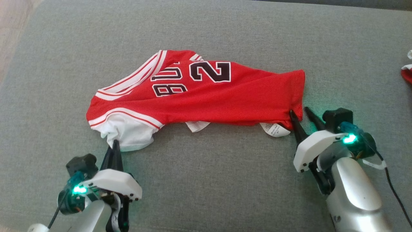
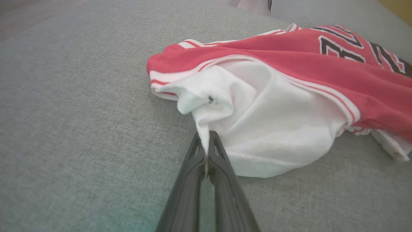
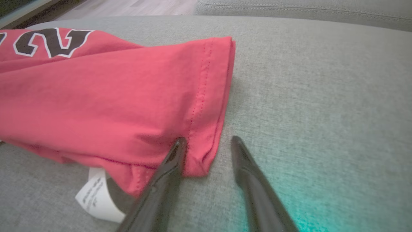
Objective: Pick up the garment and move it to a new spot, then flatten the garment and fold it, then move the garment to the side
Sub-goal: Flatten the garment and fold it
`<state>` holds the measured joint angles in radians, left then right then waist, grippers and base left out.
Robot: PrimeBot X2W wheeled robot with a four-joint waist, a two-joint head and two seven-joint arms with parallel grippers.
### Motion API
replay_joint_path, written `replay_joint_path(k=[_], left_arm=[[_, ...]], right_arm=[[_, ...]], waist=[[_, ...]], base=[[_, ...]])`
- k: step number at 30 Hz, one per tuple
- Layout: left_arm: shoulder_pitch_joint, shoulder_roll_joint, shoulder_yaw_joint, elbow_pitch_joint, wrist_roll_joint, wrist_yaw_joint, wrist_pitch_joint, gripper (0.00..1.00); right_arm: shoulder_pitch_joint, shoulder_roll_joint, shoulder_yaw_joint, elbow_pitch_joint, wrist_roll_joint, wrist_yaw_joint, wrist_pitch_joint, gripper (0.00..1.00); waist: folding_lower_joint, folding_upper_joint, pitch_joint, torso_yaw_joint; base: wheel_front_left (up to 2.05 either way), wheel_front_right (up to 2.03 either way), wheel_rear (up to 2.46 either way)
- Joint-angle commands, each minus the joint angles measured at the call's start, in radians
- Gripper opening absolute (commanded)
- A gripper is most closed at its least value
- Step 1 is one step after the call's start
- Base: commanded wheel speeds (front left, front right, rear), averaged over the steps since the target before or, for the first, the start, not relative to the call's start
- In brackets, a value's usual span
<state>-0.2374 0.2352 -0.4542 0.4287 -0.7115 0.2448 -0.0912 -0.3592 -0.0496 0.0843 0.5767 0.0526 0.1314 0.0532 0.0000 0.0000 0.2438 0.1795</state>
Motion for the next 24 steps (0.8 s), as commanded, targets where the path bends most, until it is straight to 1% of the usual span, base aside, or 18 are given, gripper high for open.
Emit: replay_joint_path(k=[1, 3, 5, 9, 14, 19, 24], left_arm=[[-0.008, 0.019, 0.032, -0.037, 0.008, -0.005, -0.016, 0.0], [-0.007, 0.021, 0.031, -0.042, 0.008, -0.007, -0.016, 0.0], [-0.008, 0.024, 0.029, -0.046, 0.008, -0.01, -0.017, 0.0], [-0.016, 0.029, 0.032, -0.067, 0.012, -0.012, -0.034, 0.0], [-0.024, 0.049, 0.043, -0.142, 0.023, -0.007, -0.06, 0.0], [-0.03, 0.09, 0.057, -0.27, 0.047, 0.013, -0.067, 0.0], [-0.036, 0.14, 0.071, -0.432, 0.077, 0.042, -0.049, 0.0]], right_arm=[[-0.016, -0.001, 0.034, -0.003, 0.008, -0.001, 0.01, 0.33], [-0.021, -0.001, 0.04, 0.006, 0.013, -0.001, 0.012, 0.0], [-0.026, -0.001, 0.045, 0.009, 0.022, -0.001, 0.008, 0.0], [-0.038, -0.001, 0.037, -0.015, 0.055, -0.001, -0.037, 0.0], [-0.049, -0.001, 0.012, -0.075, 0.082, -0.001, -0.093, 0.0], [-0.046, -0.001, -0.008, -0.183, 0.104, -0.001, -0.112, 0.0], [-0.021, -0.001, -0.028, -0.332, 0.133, -0.001, -0.107, 0.0]], waist=[[0.0, 0.0, 0.0, 0.0], [0.0, 0.0, -0.001, -0.003], [0.0, 0.0, -0.002, -0.007], [0.0, 0.0, -0.008, -0.016], [0.0, 0.0, -0.028, -0.025], [0.0, 0.0, -0.055, -0.032], [0.0, 0.0, -0.092, -0.038]], base=[[0.0, 0.0, 0.0], [0.0, 0.0, 0.0], [0.0, 0.0, 0.0], [0.0, 0.0, 0.0], [0.0, 0.0, 0.0], [0.0, 0.0, 0.0], [0.0, 0.0, 0.0]])
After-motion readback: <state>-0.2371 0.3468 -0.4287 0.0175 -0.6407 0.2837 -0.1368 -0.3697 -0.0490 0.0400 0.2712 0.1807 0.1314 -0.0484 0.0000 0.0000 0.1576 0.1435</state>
